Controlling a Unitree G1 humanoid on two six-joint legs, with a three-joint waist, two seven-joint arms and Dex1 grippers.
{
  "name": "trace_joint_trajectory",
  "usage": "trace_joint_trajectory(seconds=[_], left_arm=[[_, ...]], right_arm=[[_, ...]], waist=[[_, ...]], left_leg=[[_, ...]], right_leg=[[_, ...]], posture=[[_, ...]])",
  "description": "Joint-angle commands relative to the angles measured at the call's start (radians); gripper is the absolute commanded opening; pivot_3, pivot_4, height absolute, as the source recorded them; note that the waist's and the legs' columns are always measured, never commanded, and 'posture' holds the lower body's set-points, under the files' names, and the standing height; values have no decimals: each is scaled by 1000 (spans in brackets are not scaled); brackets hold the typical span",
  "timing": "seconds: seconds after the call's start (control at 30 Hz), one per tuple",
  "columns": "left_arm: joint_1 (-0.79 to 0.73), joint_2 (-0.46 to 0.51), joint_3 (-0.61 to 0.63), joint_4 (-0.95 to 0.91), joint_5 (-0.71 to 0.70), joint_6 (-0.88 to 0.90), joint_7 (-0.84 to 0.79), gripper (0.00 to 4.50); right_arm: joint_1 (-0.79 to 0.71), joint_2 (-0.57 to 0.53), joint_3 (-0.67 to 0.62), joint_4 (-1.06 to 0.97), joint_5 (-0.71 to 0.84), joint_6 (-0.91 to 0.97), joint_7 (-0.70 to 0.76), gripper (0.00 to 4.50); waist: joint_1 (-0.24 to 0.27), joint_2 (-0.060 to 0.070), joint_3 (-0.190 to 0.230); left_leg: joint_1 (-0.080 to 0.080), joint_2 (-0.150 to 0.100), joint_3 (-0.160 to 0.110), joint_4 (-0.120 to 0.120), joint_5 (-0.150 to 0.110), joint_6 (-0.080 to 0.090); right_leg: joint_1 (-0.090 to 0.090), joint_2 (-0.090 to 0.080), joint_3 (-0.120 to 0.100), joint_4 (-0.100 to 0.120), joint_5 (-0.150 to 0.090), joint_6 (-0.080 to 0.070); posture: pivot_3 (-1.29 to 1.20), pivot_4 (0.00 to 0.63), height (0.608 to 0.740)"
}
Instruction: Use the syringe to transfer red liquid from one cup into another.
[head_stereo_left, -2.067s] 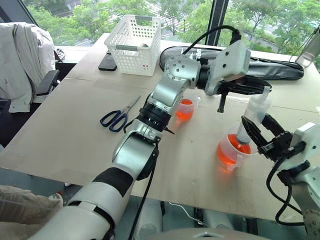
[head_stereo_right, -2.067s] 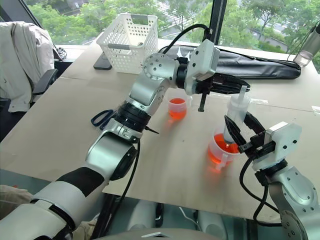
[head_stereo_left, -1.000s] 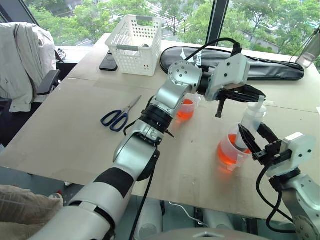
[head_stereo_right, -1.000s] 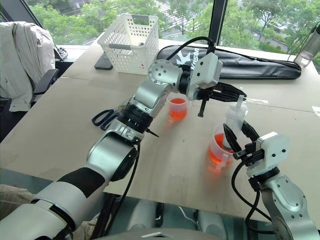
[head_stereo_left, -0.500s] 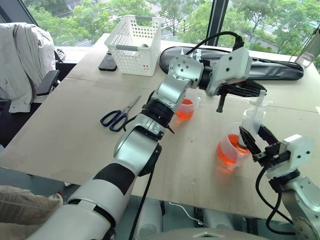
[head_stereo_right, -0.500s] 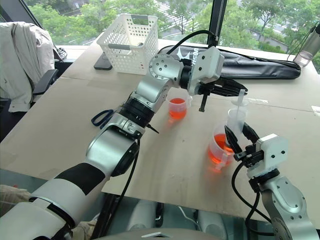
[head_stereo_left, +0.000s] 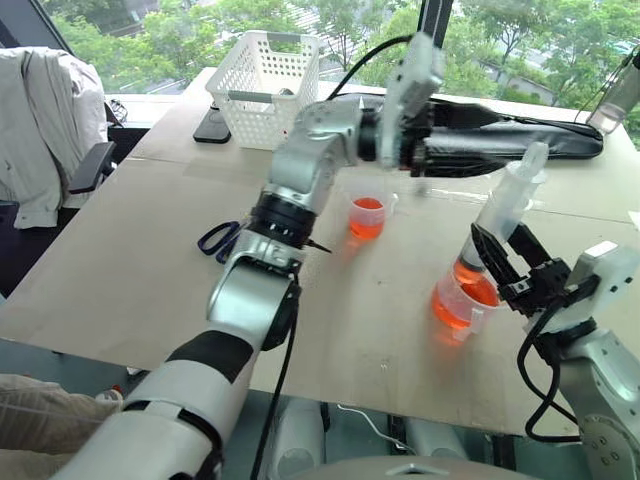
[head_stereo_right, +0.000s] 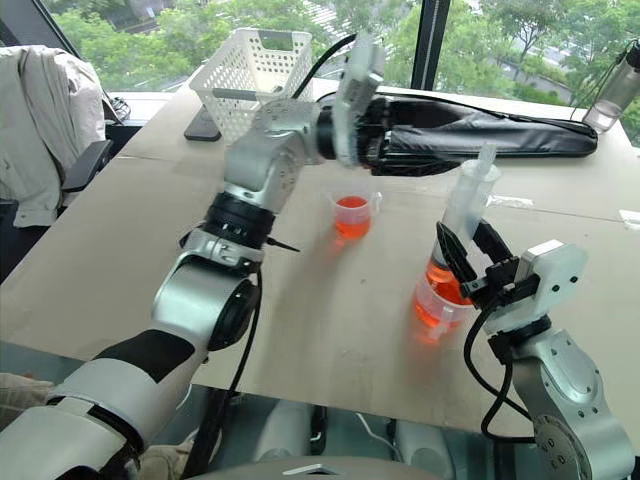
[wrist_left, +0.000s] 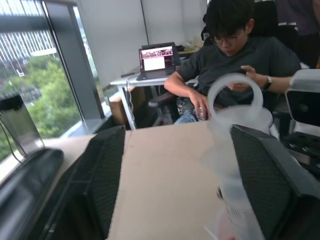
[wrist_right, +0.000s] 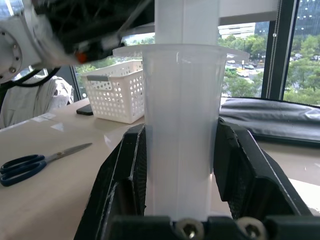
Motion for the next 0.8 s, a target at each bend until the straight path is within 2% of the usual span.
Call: trace_joint_trajectory(seconds=[0.03,0.1,0.2,0.53,0.8], left_arm=[[35,55,-2,-175,-113,241,-35,3274],[65,86,-7,-248,-162,352,-38,3274],[85,66,-2,-298,-187,444,45,3274],[116,-21,-104,-305,-105,354,150,3274],[117,-54,-117,-280,-93,328,164,3274]], right_arm=[[-12,-12,-26,-60,19,-7,-4,1438],[-13,-14,-28,-60,19,-5,-4,1438],[-13,-31,-31,-56,2,-5,8,1438],[-11,-63,-17,-53,-22,-11,38,1437],[-6,-60,7,-58,-56,-15,45,1437]], waist=[[-3,0,0],[-3,0,0],[1,0,0],[0,0,0],[-1,0,0]], left_leg=[[0,0,0,0,0,0],[0,0,0,0,0,0],[0,0,0,1,0,0],[0,-1,0,3,0,0],[0,-1,0,3,0,0]], right_leg=[[0,0,0,0,0,0],[0,0,0,0,0,0],[0,0,0,0,1,-1],[2,0,1,1,-2,-3],[2,1,2,1,-2,-3]], posture=[[0,150,724],[0,150,724],[0,150,724],[0,150,724],[0,150,724]])
